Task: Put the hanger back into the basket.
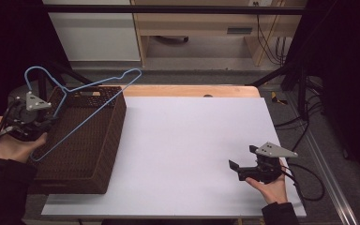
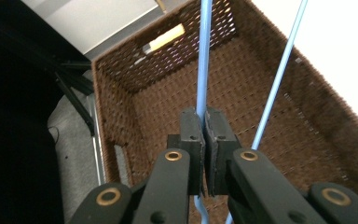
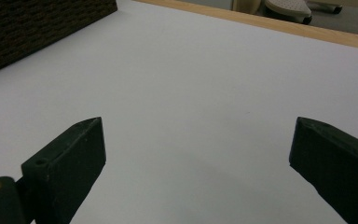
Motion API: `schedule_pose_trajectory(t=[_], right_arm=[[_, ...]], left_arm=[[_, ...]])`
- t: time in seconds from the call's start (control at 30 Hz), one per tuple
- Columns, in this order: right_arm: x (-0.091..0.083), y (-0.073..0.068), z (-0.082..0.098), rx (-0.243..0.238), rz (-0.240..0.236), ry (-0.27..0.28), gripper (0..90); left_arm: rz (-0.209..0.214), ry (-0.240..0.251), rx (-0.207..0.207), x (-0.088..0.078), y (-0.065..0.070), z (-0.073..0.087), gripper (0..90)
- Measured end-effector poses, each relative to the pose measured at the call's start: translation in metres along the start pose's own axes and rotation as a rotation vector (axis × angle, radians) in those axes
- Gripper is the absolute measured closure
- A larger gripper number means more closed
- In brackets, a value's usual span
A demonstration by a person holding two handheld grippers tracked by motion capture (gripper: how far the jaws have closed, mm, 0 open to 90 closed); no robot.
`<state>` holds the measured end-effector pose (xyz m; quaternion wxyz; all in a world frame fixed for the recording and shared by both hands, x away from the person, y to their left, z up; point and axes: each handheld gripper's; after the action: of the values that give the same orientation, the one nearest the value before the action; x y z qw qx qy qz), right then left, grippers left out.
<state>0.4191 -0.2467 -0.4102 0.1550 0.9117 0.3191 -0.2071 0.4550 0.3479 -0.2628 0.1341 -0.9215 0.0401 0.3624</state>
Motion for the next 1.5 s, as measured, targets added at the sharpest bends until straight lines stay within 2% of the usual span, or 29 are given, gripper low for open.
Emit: schedule_pose_trajectory(t=[0.3, 0.47, 0.73, 0.83, 1.07, 1.13, 1.23, 1.5], right_arm=[[0.000, 0.000, 0.000, -0.002, -0.004, -0.003, 4.4], [0.001, -0.001, 0.000, 0.001, 0.000, -0.005, 4.4], [0.001, -0.001, 0.000, 0.000, 0.000, -0.006, 4.5], [0.001, -0.001, 0.000, 0.001, -0.001, -0.007, 4.5], [0.001, -0.001, 0.000, 0.001, 0.000, -0.007, 4.5], [0.001, -0.001, 0.000, 0.000, 0.000, -0.008, 4.5], [0.001, -0.001, 0.000, 0.001, -0.002, -0.010, 4.5], [0.001, -0.001, 0.000, 0.000, -0.001, -0.010, 4.5]], left_arm=[[-0.053, -0.030, -0.021, 0.013, -0.020, 0.015, 87.4], [-0.083, -0.058, -0.032, 0.021, -0.028, 0.023, 87.3], [-0.106, -0.099, -0.061, 0.037, -0.034, 0.035, 87.4], [-0.111, -0.125, -0.060, 0.043, -0.034, 0.040, 87.3], [-0.157, -0.186, -0.057, 0.060, -0.032, 0.049, 87.3], [-0.158, -0.195, -0.067, 0.066, -0.031, 0.052, 87.3], [-0.145, -0.201, -0.081, 0.075, -0.027, 0.056, 87.3], [-0.106, -0.245, -0.081, 0.092, -0.015, 0.063, 87.2]])
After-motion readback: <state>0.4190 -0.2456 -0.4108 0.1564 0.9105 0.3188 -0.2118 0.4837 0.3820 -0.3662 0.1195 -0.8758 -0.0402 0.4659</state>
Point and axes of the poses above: each handheld gripper's, and its own axes: x roughly forward along the jaws, z roughly out of its underside, y roughly to its right, and after that the axes turned 14 degrees about -x, right-handed
